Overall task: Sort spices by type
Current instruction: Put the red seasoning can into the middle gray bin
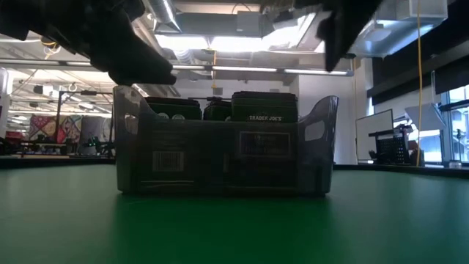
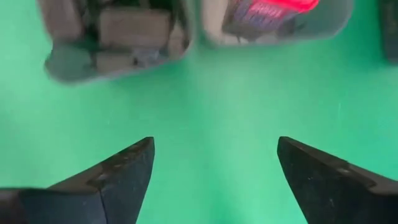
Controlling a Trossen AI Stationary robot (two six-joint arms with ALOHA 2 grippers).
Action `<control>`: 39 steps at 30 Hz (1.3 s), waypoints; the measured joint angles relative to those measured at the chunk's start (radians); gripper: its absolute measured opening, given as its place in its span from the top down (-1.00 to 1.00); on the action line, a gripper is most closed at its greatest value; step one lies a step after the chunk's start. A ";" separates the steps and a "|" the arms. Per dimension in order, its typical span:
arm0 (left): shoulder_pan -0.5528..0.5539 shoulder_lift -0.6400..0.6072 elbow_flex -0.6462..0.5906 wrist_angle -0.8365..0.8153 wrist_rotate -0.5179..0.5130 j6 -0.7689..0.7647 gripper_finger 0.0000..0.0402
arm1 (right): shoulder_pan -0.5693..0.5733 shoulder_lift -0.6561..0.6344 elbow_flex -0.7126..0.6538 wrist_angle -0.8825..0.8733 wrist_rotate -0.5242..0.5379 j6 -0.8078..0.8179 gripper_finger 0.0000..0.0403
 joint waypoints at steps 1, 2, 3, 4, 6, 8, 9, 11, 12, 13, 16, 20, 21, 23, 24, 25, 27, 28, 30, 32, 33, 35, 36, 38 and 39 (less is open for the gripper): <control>-0.007 0.011 0.000 0.016 0.000 0.000 -0.01 | 0.033 0.000 0.000 -0.017 0.014 0.029 -0.67; -0.012 0.022 0.000 0.040 0.000 0.000 -0.01 | 0.065 0.000 0.000 -0.044 0.029 0.060 -0.67; -0.016 0.031 0.000 0.065 0.000 0.000 -0.01 | 0.096 0.000 0.000 -0.068 0.042 0.094 -0.67; -0.021 0.042 0.000 0.084 -0.001 0.000 -0.01 | 0.125 0.000 0.000 -0.086 0.053 0.128 -0.67; -0.030 0.065 0.000 0.124 0.000 -0.008 -0.01 | 0.181 0.000 0.000 -0.118 0.072 0.195 -0.67; -0.040 0.082 0.000 0.150 -0.001 -0.012 -0.01 | 0.237 0.000 0.000 -0.144 0.091 0.255 -0.67; -0.044 0.092 0.000 0.171 -0.001 -0.012 -0.01 | 0.265 0.000 0.000 -0.158 0.097 0.282 -0.67; -0.051 0.109 0.000 0.191 -0.001 -0.012 -0.01 | 0.322 0.001 0.000 -0.184 0.108 0.333 -0.67; -0.054 0.119 0.000 0.201 -0.001 -0.012 -0.01 | 0.349 0.002 -0.003 -0.188 0.109 0.354 -0.67; -0.054 0.131 0.000 0.219 -0.001 -0.013 -0.01 | 0.375 0.003 -0.011 -0.187 0.108 0.375 -0.67; -0.055 0.164 0.007 0.245 -0.003 -0.015 -0.01 | 0.450 0.005 -0.054 -0.195 0.066 0.458 -0.67; -0.058 0.207 0.046 0.255 -0.002 -0.015 -0.01 | 0.541 0.006 -0.132 -0.195 -0.029 0.623 -0.67; -0.058 0.217 0.056 0.256 -0.001 -0.015 -0.01 | 0.563 0.006 -0.148 -0.192 -0.070 0.666 -0.67; -0.058 0.232 0.072 0.253 -0.003 -0.015 -0.01 | 0.601 0.005 -0.174 -0.184 -0.169 0.732 -0.67; -0.057 0.240 0.082 0.256 -0.003 -0.023 -0.01 | 0.620 0.006 -0.183 -0.181 -0.206 0.762 -0.65; -0.057 0.246 0.087 0.257 -0.004 -0.034 -0.01 | 0.639 0.006 -0.188 -0.180 -0.238 0.792 -0.64; -0.057 0.255 0.093 0.254 -0.008 -0.042 -0.01 | 0.675 0.005 -0.199 -0.159 -0.289 0.842 -0.59; -0.057 0.260 0.095 0.256 -0.008 -0.045 -0.01 | 0.693 0.005 -0.204 -0.143 -0.312 0.856 -0.56; -0.057 0.262 0.095 0.252 -0.010 -0.056 -0.01 | 0.731 0.005 -0.213 -0.118 -0.355 0.889 -0.49; -0.057 0.262 0.095 0.254 -0.012 -0.070 -0.01 | 0.763 0.005 -0.220 -0.113 -0.365 0.929 -0.42; -0.057 0.262 0.095 0.254 -0.012 -0.074 -0.01 | 0.778 0.005 -0.223 -0.111 -0.366 0.952 -0.37; -0.057 0.262 0.095 0.258 -0.012 -0.080 -0.01 | 0.805 0.005 -0.229 -0.100 -0.372 0.985 -0.26; -0.057 0.262 0.095 0.259 -0.012 -0.085 -0.01 | 0.818 0.005 -0.234 -0.087 -0.380 0.998 -0.20; -0.057 0.262 0.095 0.258 -0.012 -0.088 -0.01 | 0.846 0.005 -0.247 -0.054 -0.390 1.015 -0.05; -0.057 0.262 0.095 0.258 -0.012 -0.092 -0.01 | 0.860 0.005 -0.256 -0.042 -0.396 1.031 0.03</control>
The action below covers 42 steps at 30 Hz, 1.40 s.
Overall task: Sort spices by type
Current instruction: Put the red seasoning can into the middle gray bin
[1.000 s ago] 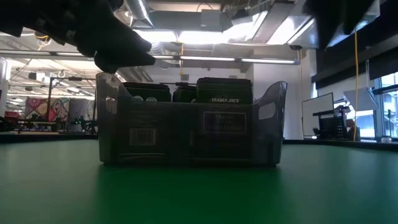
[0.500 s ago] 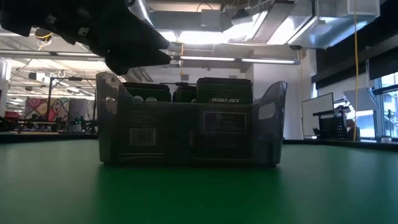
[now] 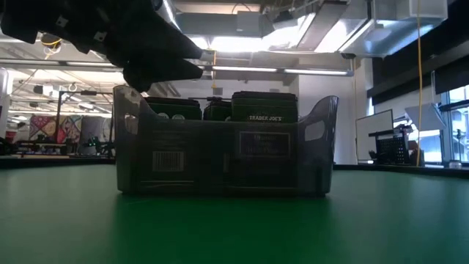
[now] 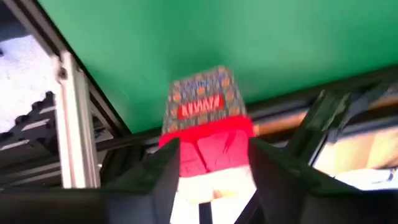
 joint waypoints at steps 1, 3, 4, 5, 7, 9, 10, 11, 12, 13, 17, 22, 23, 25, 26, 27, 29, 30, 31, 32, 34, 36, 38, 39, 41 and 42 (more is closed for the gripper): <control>0.000 0.000 0.000 0.000 0.000 -0.002 -0.01 | 0.013 0.000 -0.010 0.008 -0.011 0.022 0.11; 0.000 0.000 0.000 0.000 0.000 -0.005 -0.01 | 0.034 0.000 -0.027 0.013 -0.056 0.059 0.27; 0.000 0.000 0.000 0.000 0.000 -0.009 -0.01 | 0.042 0.000 -0.031 0.014 -0.079 0.079 0.35; 0.000 0.000 0.000 0.000 0.000 -0.014 -0.01 | 0.050 0.000 -0.033 0.018 -0.092 0.097 0.42; 0.000 0.000 0.000 0.000 0.000 -0.021 -0.01 | 0.066 0.000 -0.035 0.032 -0.094 0.113 0.54; -0.002 0.000 0.000 0.000 0.000 -0.021 -0.01 | 0.084 0.000 -0.035 0.053 -0.088 0.127 0.63; -0.005 -0.001 0.000 0.000 0.000 -0.021 -0.01 | 0.090 0.000 -0.035 0.062 -0.086 0.132 0.67; -0.007 -0.001 0.000 0.000 0.000 -0.021 -0.01 | 0.096 0.000 -0.035 0.073 -0.083 0.134 0.70; -0.008 0.000 0.000 -0.001 0.000 -0.021 -0.01 | 0.101 0.000 -0.035 0.077 -0.083 0.135 0.73; -0.008 -0.001 0.000 -0.001 0.000 -0.021 -0.01 | 0.107 0.000 -0.035 0.076 -0.076 0.136 0.75; -0.008 -0.001 0.000 -0.001 0.000 -0.019 -0.01 | 0.106 0.019 -0.044 0.067 -0.021 0.149 0.84; -0.008 -0.001 0.000 -0.002 0.000 -0.018 -0.01 | 0.101 0.040 -0.071 0.075 -0.059 0.125 0.88; -0.008 -0.001 -0.001 -0.002 0.000 -0.017 -0.01 | 0.102 0.040 -0.071 0.078 -0.049 0.121 0.88; -0.008 -0.001 -0.001 -0.002 0.000 -0.017 -0.01 | 0.093 0.040 -0.069 0.078 -0.017 0.119 0.88; -0.008 -0.001 -0.001 -0.002 0.000 -0.017 -0.01 | 0.086 0.040 -0.066 0.076 -0.007 0.112 0.88; -0.008 -0.001 -0.001 -0.002 0.000 -0.017 -0.01 | 0.080 0.041 -0.066 0.075 0.000 0.101 0.88; -0.007 -0.001 -0.001 -0.002 0.000 -0.017 -0.01 | 0.060 0.041 -0.066 0.074 0.011 0.073 0.88; -0.007 -0.001 -0.001 -0.002 0.000 -0.017 -0.01 | 0.048 0.041 -0.066 0.072 0.023 0.057 0.88; -0.007 -0.001 -0.001 -0.002 0.000 -0.017 -0.01 | 0.036 0.041 -0.066 0.068 0.040 0.045 0.88; -0.007 -0.001 -0.001 -0.002 0.000 -0.017 -0.01 | 0.023 0.041 -0.066 0.063 0.061 0.032 0.88; -0.007 -0.001 -0.001 -0.002 0.000 -0.017 -0.01 | -0.003 0.042 -0.066 0.045 0.094 0.009 0.88; -0.007 -0.001 -0.001 -0.002 0.000 -0.018 -0.01 | -0.027 0.043 -0.066 0.021 0.119 -0.022 0.88; -0.007 -0.001 -0.001 -0.002 0.000 -0.018 -0.01 | -0.053 0.043 -0.066 0.015 0.155 -0.055 0.88; -0.007 -0.001 -0.001 -0.002 0.000 -0.018 -0.01 | -0.067 0.043 -0.066 0.010 0.177 -0.064 0.88; -0.007 -0.002 -0.001 -0.002 0.000 -0.018 -0.01 | -0.101 0.043 -0.066 -0.005 0.230 -0.084 0.88; -0.007 -0.001 -0.001 -0.002 0.000 -0.018 -0.01 | -0.119 0.043 -0.066 -0.015 0.262 -0.088 0.88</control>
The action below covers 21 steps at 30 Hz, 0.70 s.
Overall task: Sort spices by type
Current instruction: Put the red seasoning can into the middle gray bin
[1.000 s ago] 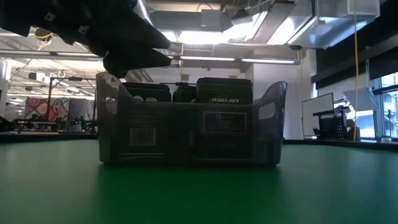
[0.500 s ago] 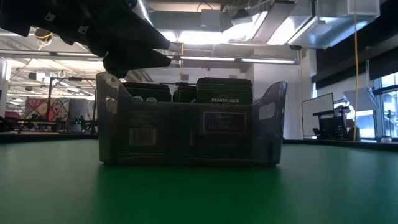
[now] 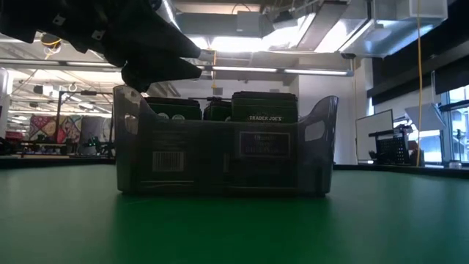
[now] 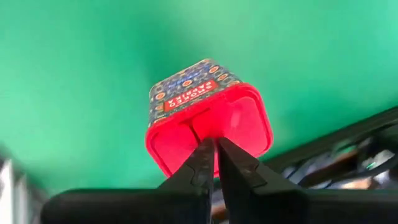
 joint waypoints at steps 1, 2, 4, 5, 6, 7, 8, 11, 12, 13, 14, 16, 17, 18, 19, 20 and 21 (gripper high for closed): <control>0.000 0.000 0.000 0.000 0.000 0.000 -0.01 | -0.018 0.000 0.000 -0.008 0.034 -0.001 0.88; 0.000 0.000 0.000 0.000 0.000 -0.001 -0.01 | -0.036 0.000 -0.001 -0.014 0.058 -0.002 0.88; 0.000 0.000 0.000 0.000 0.000 -0.002 -0.01 | -0.073 -0.003 0.000 -0.020 0.061 -0.010 0.88; 0.000 0.000 0.000 0.000 0.000 -0.002 -0.01 | -0.086 -0.005 0.008 -0.028 0.063 -0.016 0.88; 0.000 0.000 0.000 0.000 0.000 -0.002 -0.01 | -0.097 -0.003 0.020 -0.049 0.067 -0.017 0.88; 0.000 0.000 0.000 0.000 0.000 -0.002 -0.01 | -0.105 0.001 0.038 -0.080 0.069 -0.017 0.88; 0.000 0.000 0.000 0.000 0.000 -0.002 -0.01 | -0.109 0.005 0.063 -0.112 0.070 -0.017 0.88; 0.000 0.000 0.000 -0.001 0.000 -0.002 -0.01 | -0.104 -0.004 0.150 -0.192 0.065 0.040 0.88; 0.000 0.000 0.000 -0.003 0.000 -0.002 -0.01 | -0.097 -0.004 0.168 -0.208 0.059 0.073 0.88; 0.000 0.000 0.000 -0.003 0.000 -0.002 -0.01 | -0.090 -0.004 0.184 -0.210 0.055 0.102 0.87; 0.000 0.000 0.000 -0.003 0.000 -0.002 -0.01 | -0.084 -0.004 0.197 -0.199 0.055 0.132 0.84; 0.000 0.000 0.000 -0.003 0.000 -0.002 -0.01 | -0.074 -0.010 0.212 -0.200 0.050 0.199 0.74; 0.000 0.000 0.000 -0.004 0.000 -0.001 -0.01 | -0.064 -0.014 0.212 -0.205 0.054 0.236 0.66; 0.000 0.000 0.000 -0.004 0.000 0.000 -0.01 | -0.054 -0.016 0.211 -0.206 0.061 0.274 0.57; 0.000 0.000 0.000 -0.004 0.000 0.000 -0.01 | -0.047 -0.016 0.206 -0.205 0.075 0.317 0.46; 0.000 0.000 0.000 -0.003 0.000 0.000 -0.01 | -0.038 -0.016 0.201 -0.207 0.095 0.360 0.35; 0.000 0.000 0.000 -0.004 0.000 -0.001 -0.01 | -0.027 -0.016 0.193 -0.208 0.118 0.407 0.23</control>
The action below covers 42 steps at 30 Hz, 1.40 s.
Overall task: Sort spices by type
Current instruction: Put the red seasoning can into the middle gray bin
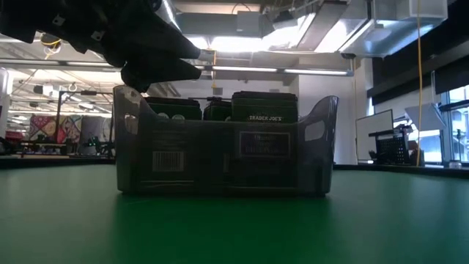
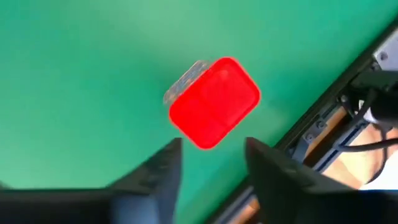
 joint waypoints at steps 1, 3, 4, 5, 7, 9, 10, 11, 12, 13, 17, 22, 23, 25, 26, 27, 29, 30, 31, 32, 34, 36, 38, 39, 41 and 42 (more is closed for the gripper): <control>0.000 0.000 0.000 0.000 0.000 0.000 -0.01 | 0.009 0.000 -0.009 0.001 0.019 0.050 0.11; 0.000 0.000 0.000 0.000 0.000 -0.001 -0.01 | 0.022 -0.001 -0.034 0.006 0.051 0.150 -0.12; 0.000 0.000 0.000 0.000 0.000 -0.001 -0.01 | 0.027 -0.001 -0.049 0.021 0.061 0.190 -0.22; 0.000 0.000 0.000 0.000 0.000 -0.001 -0.01 | 0.034 -0.001 -0.065 0.041 0.073 0.223 -0.31; 0.000 0.000 0.000 0.000 0.000 -0.001 -0.01 | 0.044 -0.001 -0.099 0.072 0.097 0.286 -0.46; 0.000 0.000 0.000 0.000 0.000 -0.001 -0.01 | 0.052 -0.002 -0.134 0.084 0.128 0.348 -0.57; 0.000 0.000 0.000 0.000 0.000 -0.001 -0.01 | 0.054 -0.002 -0.153 0.101 0.141 0.373 -0.61; 0.000 0.000 0.000 0.000 0.000 -0.001 -0.01 | 0.053 -0.002 -0.170 0.116 0.153 0.393 -0.63; 0.000 0.000 0.000 0.000 0.000 -0.001 -0.01 | 0.053 -0.002 -0.188 0.133 0.161 0.412 -0.65; 0.000 0.000 0.000 0.000 0.000 -0.002 -0.01 | 0.053 -0.002 -0.204 0.149 0.164 0.421 -0.66; 0.000 0.000 0.000 0.000 0.000 -0.006 -0.01 | 0.053 -0.003 -0.277 0.250 0.149 0.436 -0.64; 0.002 0.000 0.000 0.001 -0.001 -0.008 -0.01 | 0.053 -0.003 -0.337 0.330 0.132 0.393 -0.39; 0.002 0.000 0.000 0.001 -0.002 -0.008 -0.01 | 0.053 -0.003 -0.341 0.340 0.133 0.380 -0.29; 0.002 0.000 0.000 0.001 -0.003 -0.009 -0.01 | 0.053 -0.003 -0.342 0.345 0.138 0.341 -0.09; 0.002 0.000 0.000 0.001 -0.003 -0.009 -0.01 | 0.053 -0.003 -0.342 0.343 0.151 0.312 -0.07; 0.002 0.000 0.000 0.001 -0.003 -0.009 -0.01 | 0.053 -0.003 -0.341 0.342 0.166 0.282 -0.07; 0.002 0.000 0.000 0.001 -0.003 -0.009 -0.01 | 0.053 -0.003 -0.334 0.337 0.209 0.215 -0.07; 0.002 0.000 0.000 0.001 -0.003 -0.009 -0.01 | 0.053 -0.003 -0.328 0.332 0.230 0.181 -0.07; 0.002 0.000 0.000 0.001 -0.003 -0.008 -0.01 | 0.048 -0.003 -0.321 0.325 0.251 0.138 -0.07; 0.002 0.000 0.000 0.001 -0.003 -0.008 -0.01 | 0.042 -0.003 -0.312 0.322 0.273 0.086 -0.07; 0.002 0.000 0.000 0.001 -0.003 -0.007 -0.01 | 0.026 -0.003 -0.288 0.321 0.313 -0.014 -0.07; 0.002 0.000 0.000 0.001 -0.003 -0.008 -0.01 | -0.003 -0.003 -0.259 0.308 0.350 -0.119 -0.07; 0.003 -0.002 0.000 0.001 -0.002 -0.010 -0.01 | -0.046 -0.003 -0.225 0.300 0.383 -0.225 -0.07; 0.006 -0.006 0.000 0.001 -0.002 -0.014 -0.01 | -0.071 -0.002 -0.205 0.295 0.399 -0.280 -0.07; 0.009 -0.023 0.000 -0.003 -0.003 -0.017 -0.01 | -0.120 -0.002 -0.162 0.297 0.442 -0.413 -0.07; 0.010 -0.037 0.000 -0.008 -0.003 -0.010 -0.01 | -0.146 -0.002 -0.140 0.297 0.463 -0.484 -0.07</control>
